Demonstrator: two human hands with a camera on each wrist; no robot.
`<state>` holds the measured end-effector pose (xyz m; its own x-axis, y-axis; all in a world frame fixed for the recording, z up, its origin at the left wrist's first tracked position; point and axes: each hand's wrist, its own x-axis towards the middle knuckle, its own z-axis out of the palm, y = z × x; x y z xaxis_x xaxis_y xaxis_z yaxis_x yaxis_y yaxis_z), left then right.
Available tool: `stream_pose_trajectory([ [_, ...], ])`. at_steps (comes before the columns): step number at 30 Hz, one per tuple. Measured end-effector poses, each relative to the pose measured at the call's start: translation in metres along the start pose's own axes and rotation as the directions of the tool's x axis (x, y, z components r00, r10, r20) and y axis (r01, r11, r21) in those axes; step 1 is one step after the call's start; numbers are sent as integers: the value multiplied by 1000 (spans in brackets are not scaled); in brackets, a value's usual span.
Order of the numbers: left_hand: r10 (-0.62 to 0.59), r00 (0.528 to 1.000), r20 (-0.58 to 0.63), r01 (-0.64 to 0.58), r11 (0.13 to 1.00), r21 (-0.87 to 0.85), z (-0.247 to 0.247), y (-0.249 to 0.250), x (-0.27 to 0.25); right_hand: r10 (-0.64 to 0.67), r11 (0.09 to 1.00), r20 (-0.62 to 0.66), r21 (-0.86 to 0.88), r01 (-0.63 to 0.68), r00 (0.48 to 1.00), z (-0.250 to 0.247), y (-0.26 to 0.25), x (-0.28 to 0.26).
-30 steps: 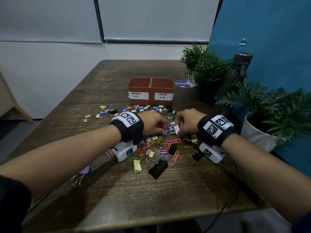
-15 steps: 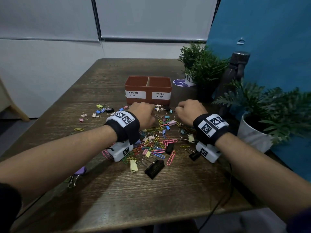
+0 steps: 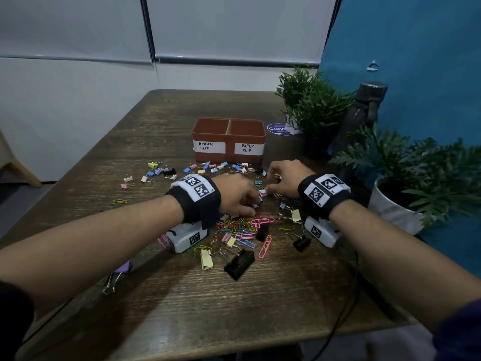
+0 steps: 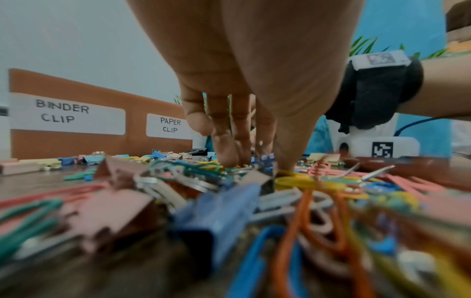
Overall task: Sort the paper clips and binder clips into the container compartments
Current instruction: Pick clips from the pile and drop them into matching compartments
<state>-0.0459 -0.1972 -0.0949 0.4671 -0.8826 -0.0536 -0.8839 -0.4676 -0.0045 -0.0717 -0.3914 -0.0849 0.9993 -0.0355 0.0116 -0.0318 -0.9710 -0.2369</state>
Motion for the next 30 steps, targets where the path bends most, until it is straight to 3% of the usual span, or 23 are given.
stream_pose_trajectory([
  [3, 3, 999, -44, -5, 999, -53, 4, -5, 3, -24, 999, 100, -35, 27, 995, 3, 0, 2],
  [8, -105, 982, -154, 83, 987, -140, -1, -4, -2, -24, 1000, 78, -11, 25, 997, 6, -2, 6],
  [12, -339, 881, -331, 270, 933, -239, -8, -16, 0, -12, 999, 56, 48, 9, 998, 6, -4, 3],
  [15, -468, 843, -264, 435, 883, -178, -11, -32, 7, 97, 994, -44, 62, -94, 994, 3, -3, 5],
  [18, -519, 833, -191, 516, 854, -72, -13, -46, 12, 269, 963, -153, 23, -269, 951, -2, 5, 10],
  [22, -592, 795, -134, 593, 804, -37, -13, -66, 11, 418, 900, -178, -48, -433, 891, -6, 17, 13],
  [27, -599, 799, 41, 598, 800, 47, -9, -81, 5, 464, 869, -148, -114, -481, 873, -6, 20, 20],
  [30, -607, 791, 77, 601, 794, 87, -8, -79, 5, 447, 878, -157, -111, -466, 880, -10, 19, 22],
])
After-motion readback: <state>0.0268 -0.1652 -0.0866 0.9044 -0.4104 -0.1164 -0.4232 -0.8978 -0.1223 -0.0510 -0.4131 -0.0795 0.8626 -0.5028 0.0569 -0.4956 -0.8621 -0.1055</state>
